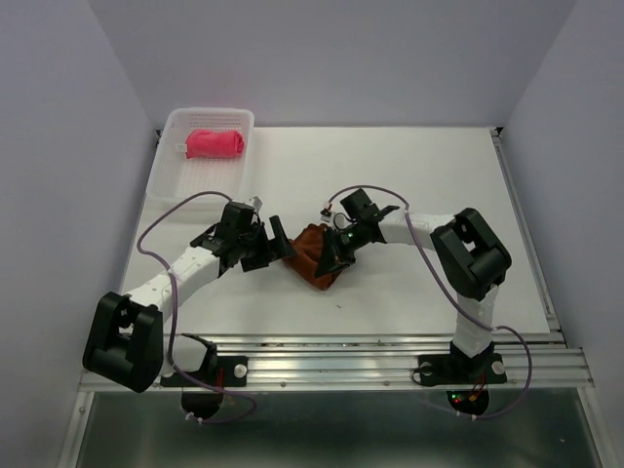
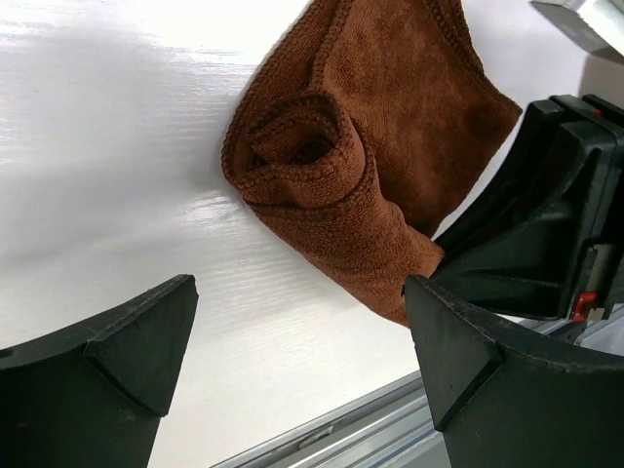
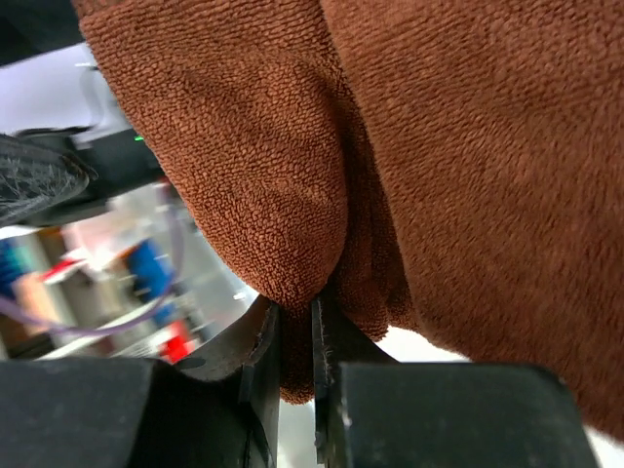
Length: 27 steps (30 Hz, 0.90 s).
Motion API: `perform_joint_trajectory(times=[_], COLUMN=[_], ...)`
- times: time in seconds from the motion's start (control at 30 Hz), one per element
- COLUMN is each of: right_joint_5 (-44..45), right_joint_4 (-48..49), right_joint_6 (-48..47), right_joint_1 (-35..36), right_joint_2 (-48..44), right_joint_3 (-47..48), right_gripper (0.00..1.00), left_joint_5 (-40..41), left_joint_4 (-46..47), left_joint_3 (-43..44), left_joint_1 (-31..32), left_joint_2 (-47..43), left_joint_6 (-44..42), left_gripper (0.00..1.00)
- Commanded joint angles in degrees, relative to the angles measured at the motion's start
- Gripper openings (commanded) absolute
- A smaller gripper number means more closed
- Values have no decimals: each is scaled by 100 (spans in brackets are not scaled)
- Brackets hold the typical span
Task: Roll the towels
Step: Roll the towel
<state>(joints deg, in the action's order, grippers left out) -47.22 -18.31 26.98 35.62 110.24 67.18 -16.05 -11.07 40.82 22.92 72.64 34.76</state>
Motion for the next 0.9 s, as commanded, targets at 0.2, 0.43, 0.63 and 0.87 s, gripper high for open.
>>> perform_joint_trajectory(times=[0.2,0.43,0.63,0.87], right_joint_5=[-1466,-1606,-1361,-86], right_joint_4=[635,635,618,-6], right_joint_6=[1002,984,958,195], right_joint_1=[-564,-626,-626,-679], right_joint_2=[481,657,824,280], right_joint_3=[6,-29,-12,383], right_gripper=[2,3,4,44], left_joint_5=[-381,-424,-697,-513], left_joint_4=[1019,1432,1713,1661], left_joint_3=[-109,373,436,479], left_joint_1=[37,37,37,37], left_joint_2=[487,1243,1630,2060], left_joint_6=[100,75,127,163], left_gripper=[99,98,91,63])
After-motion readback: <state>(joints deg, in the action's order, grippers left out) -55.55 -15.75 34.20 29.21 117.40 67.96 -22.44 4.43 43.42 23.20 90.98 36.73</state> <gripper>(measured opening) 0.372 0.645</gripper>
